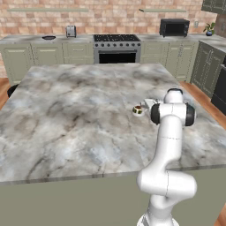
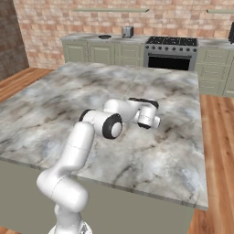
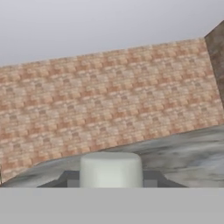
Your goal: Pick up the marshmallow and place it in the cup of hot chocolate on the dining counter.
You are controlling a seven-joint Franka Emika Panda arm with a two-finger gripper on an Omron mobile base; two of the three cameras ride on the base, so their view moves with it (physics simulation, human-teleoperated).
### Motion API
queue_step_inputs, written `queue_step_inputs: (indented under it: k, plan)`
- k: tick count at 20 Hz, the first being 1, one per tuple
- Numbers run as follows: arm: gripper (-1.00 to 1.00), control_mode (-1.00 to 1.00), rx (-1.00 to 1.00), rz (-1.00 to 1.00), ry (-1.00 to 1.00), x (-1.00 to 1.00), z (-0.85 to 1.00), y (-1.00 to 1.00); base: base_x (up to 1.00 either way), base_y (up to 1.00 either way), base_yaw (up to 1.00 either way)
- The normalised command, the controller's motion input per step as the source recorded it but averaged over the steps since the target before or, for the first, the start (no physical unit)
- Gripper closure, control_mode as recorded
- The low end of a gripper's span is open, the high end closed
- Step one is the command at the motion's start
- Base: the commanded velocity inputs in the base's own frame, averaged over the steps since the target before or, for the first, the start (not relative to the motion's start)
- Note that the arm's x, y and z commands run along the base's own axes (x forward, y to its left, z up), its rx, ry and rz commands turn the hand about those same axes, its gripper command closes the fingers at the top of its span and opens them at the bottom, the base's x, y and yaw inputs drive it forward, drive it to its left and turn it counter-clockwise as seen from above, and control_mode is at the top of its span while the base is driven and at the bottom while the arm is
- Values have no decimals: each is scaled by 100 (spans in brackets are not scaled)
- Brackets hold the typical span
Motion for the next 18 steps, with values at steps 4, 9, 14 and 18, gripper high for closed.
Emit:
queue_step_inputs:
  k: [4, 9, 14, 18]
  plan:
    - [100, -100, 0, -6, 0, 52, -10, 0, 0, 0, 0]
    - [100, -100, 0, -7, 1, 48, -7, 0, 0, 0, 0]
    - [100, -100, 0, -8, 3, 22, -31, -4, 0, 0, 0]
    - [100, -100, 0, -9, 7, 14, -52, -7, 0, 0, 0]
